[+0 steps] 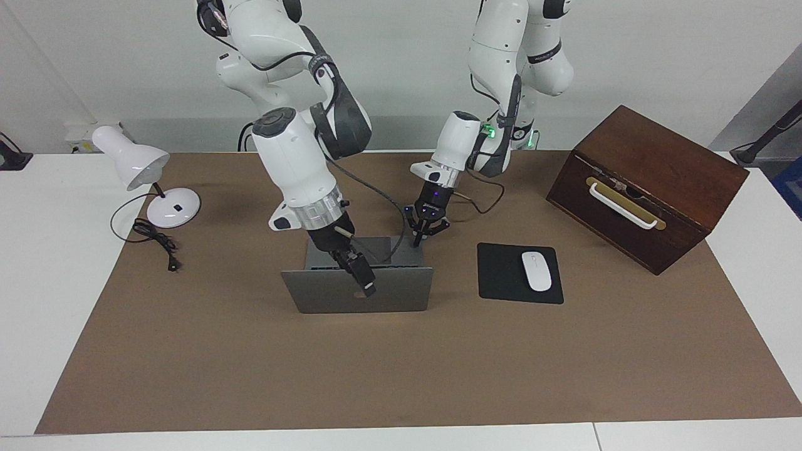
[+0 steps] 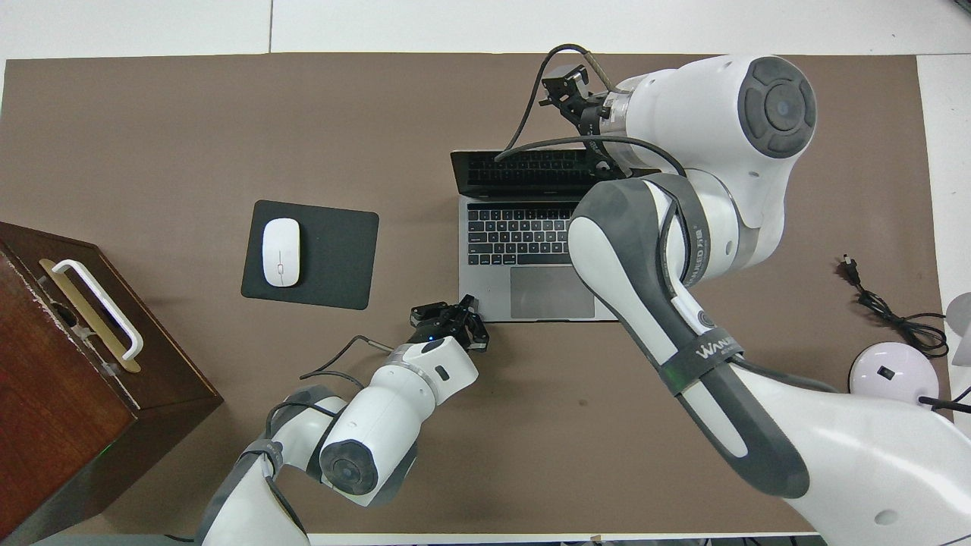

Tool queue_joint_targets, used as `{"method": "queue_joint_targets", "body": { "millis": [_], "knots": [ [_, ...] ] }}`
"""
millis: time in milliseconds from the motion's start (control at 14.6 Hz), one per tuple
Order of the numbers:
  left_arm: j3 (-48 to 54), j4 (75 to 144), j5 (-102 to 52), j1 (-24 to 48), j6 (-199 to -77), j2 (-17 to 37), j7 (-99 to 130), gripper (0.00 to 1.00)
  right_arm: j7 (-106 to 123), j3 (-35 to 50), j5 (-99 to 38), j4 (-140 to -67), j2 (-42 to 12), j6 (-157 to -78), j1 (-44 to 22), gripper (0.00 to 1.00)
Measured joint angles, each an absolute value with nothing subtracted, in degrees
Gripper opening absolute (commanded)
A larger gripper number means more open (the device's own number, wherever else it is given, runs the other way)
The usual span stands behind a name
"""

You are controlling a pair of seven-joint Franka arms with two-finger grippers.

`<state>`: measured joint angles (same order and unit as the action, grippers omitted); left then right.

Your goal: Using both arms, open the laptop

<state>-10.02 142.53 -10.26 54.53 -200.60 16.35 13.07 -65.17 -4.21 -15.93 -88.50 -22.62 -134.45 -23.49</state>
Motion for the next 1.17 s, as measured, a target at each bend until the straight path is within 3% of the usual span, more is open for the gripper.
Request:
{"method": "queue_joint_targets", "body": {
  "millis": [1168],
  "knots": [
    [-10.03,142.53,-10.26,54.53,-200.60,16.35,13.07,0.00,-59.12,-4.30,-15.93,-84.14,-23.04,-124.46,-22.22,1.00]
  ]
}}
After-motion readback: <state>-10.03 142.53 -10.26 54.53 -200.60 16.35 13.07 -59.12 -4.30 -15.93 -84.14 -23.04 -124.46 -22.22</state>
